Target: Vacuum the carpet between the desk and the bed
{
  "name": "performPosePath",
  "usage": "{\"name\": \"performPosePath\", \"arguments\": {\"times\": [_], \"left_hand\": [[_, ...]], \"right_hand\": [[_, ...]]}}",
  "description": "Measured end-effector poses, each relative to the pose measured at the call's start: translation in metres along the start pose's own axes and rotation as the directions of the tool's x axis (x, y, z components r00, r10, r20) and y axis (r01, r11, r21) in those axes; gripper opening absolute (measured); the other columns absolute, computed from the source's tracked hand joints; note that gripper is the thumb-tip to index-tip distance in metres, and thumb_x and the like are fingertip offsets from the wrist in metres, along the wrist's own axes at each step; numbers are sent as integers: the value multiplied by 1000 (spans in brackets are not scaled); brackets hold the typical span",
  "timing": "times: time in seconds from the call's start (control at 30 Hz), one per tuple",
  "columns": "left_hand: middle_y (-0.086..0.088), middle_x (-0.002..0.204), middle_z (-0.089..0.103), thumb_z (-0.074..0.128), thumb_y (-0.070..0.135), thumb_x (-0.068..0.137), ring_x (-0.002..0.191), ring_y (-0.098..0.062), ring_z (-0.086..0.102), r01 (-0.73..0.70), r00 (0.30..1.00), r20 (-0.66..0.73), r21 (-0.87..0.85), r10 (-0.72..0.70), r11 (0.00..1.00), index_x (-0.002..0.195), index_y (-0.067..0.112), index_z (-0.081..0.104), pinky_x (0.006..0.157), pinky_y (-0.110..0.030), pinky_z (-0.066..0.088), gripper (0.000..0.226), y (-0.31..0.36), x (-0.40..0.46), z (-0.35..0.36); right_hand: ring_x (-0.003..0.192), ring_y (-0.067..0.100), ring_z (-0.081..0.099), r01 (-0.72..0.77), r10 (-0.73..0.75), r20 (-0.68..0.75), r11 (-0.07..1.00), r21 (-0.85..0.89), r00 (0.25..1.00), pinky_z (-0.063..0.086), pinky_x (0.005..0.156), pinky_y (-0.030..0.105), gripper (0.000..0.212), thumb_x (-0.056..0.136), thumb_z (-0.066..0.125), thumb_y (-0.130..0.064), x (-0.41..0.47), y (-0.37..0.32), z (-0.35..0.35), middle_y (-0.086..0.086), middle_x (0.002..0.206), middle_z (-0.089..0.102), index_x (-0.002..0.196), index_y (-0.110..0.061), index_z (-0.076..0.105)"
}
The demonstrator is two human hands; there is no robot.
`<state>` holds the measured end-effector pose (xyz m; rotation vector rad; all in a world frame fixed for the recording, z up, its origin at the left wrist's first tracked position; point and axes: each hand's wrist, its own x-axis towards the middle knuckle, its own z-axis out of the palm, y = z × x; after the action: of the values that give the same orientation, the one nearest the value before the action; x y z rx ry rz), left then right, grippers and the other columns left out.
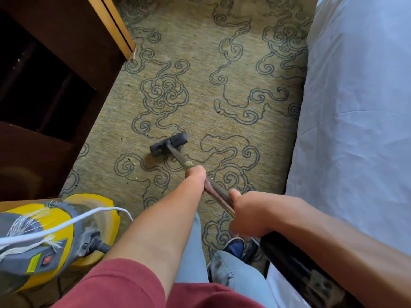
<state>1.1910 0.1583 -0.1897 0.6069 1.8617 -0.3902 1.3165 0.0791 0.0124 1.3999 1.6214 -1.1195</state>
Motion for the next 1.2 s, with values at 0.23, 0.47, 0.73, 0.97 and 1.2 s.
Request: {"name": "performPosePath", "arguments": {"times": [0.23, 0.47, 0.73, 0.97, 1.2], "left_hand": [[-4, 150, 52, 33, 31, 107, 113, -14, 58, -74, 995, -100, -593, 18, 802, 156, 17, 37, 103, -29, 53, 51, 66, 14, -94], [-21, 129, 66, 54, 26, 97, 117, -38, 66, -117, 993, -99, -602, 71, 790, 131, 0, 54, 103, -49, 52, 43, 148, 95, -183], [-12, 131, 66, 48, 25, 102, 106, -24, 69, -220, 974, -168, -535, 152, 815, 140, 5, 52, 88, -35, 60, 44, 210, 183, -275], [-16, 114, 72, 58, 27, 96, 92, -34, 74, -203, 969, -239, -639, 59, 742, 122, 6, 49, 90, -50, 60, 35, 206, 265, -315], [-14, 112, 72, 49, 34, 102, 80, -30, 72, -180, 974, -217, -563, 65, 806, 122, 6, 52, 88, -50, 60, 34, 176, 264, -286]], "right_hand": [[81, 32, 55, -9, 24, -115, 991, 131, 993, 48, 74, 36, 80, 85, 56, -39, 39, -25, -71, 4, 82, 52, 154, -25, 18], [89, 33, 71, 17, 66, -148, 868, 497, 987, 61, 80, 44, 80, 82, 59, -20, 134, -76, -152, 11, 108, 63, 152, -27, 21], [81, 32, 73, 112, 39, -266, 840, 530, 963, 63, 77, 44, 83, 82, 56, -22, 240, -112, -228, 10, 109, 66, 154, -40, 19], [47, 25, 64, -31, -170, 73, 239, 971, 983, 61, 51, 45, 48, 92, 65, -9, 280, -120, -217, 21, 81, 59, 130, -17, 36], [48, 23, 68, 31, -82, 7, 457, 889, 997, 54, 44, 29, 78, 89, 64, -16, 267, -120, -177, 19, 101, 68, 150, -37, 22]]}}
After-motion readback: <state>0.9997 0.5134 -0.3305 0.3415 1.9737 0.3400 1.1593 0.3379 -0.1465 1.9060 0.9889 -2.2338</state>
